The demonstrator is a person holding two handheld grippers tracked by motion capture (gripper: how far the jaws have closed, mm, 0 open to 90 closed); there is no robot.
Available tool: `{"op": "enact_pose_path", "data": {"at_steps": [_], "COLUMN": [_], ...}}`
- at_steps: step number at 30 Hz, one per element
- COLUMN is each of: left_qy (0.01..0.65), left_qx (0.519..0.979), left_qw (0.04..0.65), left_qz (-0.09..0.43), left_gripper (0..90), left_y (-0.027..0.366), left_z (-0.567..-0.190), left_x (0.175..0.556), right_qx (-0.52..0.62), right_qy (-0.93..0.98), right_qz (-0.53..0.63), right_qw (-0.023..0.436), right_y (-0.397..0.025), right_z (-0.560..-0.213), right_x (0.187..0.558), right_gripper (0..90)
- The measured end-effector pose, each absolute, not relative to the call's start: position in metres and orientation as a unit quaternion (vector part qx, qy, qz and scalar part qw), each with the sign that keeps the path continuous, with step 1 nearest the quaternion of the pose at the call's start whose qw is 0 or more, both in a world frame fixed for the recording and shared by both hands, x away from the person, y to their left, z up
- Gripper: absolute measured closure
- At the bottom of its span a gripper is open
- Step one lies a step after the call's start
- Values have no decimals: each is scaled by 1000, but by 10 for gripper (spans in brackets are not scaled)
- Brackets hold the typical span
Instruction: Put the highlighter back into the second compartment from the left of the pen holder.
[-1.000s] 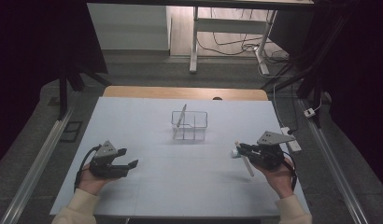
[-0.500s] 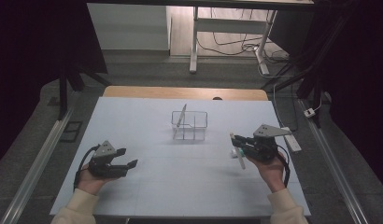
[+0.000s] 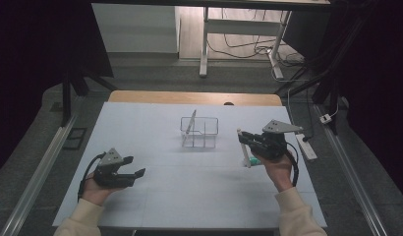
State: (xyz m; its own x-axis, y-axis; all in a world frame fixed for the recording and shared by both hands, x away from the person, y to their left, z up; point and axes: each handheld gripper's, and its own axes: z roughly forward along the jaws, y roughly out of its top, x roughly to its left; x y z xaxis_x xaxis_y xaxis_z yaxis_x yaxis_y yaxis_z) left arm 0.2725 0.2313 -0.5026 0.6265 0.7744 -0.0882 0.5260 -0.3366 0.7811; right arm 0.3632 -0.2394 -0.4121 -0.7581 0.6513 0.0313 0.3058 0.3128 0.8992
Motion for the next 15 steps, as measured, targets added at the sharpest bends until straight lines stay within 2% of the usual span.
{"op": "enact_pose_path", "data": {"at_steps": [15], "left_qy": [404], "left_qx": [805], "left_qw": [407], "left_qz": [152], "left_gripper": [304], "left_y": [231], "left_z": [-503], "left_x": [273], "right_qx": [298], "right_qy": [783], "right_qz": [519], "right_qw": [171], "right_y": [-225], "right_z": [-405], "right_x": [375], "right_gripper": [782]}}
